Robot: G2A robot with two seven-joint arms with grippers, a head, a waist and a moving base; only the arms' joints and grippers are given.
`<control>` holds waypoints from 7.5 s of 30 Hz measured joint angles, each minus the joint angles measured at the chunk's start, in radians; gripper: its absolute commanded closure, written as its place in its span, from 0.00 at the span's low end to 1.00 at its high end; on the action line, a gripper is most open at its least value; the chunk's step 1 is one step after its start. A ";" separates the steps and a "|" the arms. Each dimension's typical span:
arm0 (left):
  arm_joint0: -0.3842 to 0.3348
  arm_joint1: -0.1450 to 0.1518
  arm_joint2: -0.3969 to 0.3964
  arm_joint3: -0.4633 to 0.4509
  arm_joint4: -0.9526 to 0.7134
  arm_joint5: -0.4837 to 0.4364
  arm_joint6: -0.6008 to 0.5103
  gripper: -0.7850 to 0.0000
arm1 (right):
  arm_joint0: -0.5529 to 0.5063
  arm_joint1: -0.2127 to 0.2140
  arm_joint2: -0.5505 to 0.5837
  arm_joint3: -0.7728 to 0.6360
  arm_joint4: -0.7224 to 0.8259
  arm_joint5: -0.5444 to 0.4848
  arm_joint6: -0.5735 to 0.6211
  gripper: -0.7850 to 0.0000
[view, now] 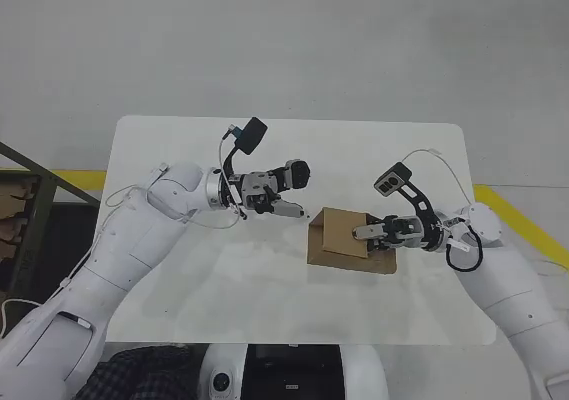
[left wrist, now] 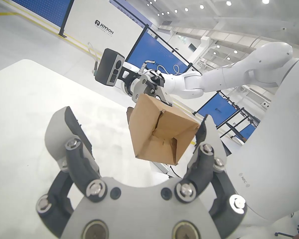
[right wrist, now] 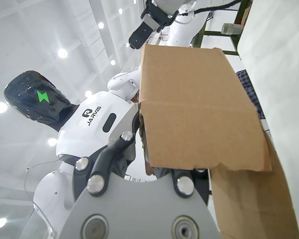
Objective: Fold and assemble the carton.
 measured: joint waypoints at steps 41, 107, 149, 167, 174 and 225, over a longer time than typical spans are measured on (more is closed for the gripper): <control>0.041 -0.025 0.057 -0.006 0.152 0.122 0.055 0.00 | -0.035 -0.034 0.036 0.014 0.020 0.034 0.000 1.00; -0.002 0.058 0.129 -0.062 1.174 0.000 1.012 0.00 | 0.000 -0.067 0.103 0.114 -0.096 0.113 -0.072 1.00; -0.030 0.047 0.214 0.009 1.317 0.000 1.109 0.00 | 0.002 -0.078 0.062 0.056 -0.341 0.072 -0.184 1.00; -0.047 0.039 0.260 0.020 1.276 0.000 1.055 0.00 | -0.010 -0.077 0.062 0.021 -0.385 0.058 -0.172 1.00; -0.046 0.045 0.275 0.015 1.276 0.000 1.072 0.04 | -0.012 -0.076 0.064 0.014 -0.377 0.058 -0.143 1.00; -0.111 0.091 0.419 0.035 1.221 0.000 1.219 0.56 | 0.005 -0.080 0.057 0.002 -0.384 0.087 -0.134 0.70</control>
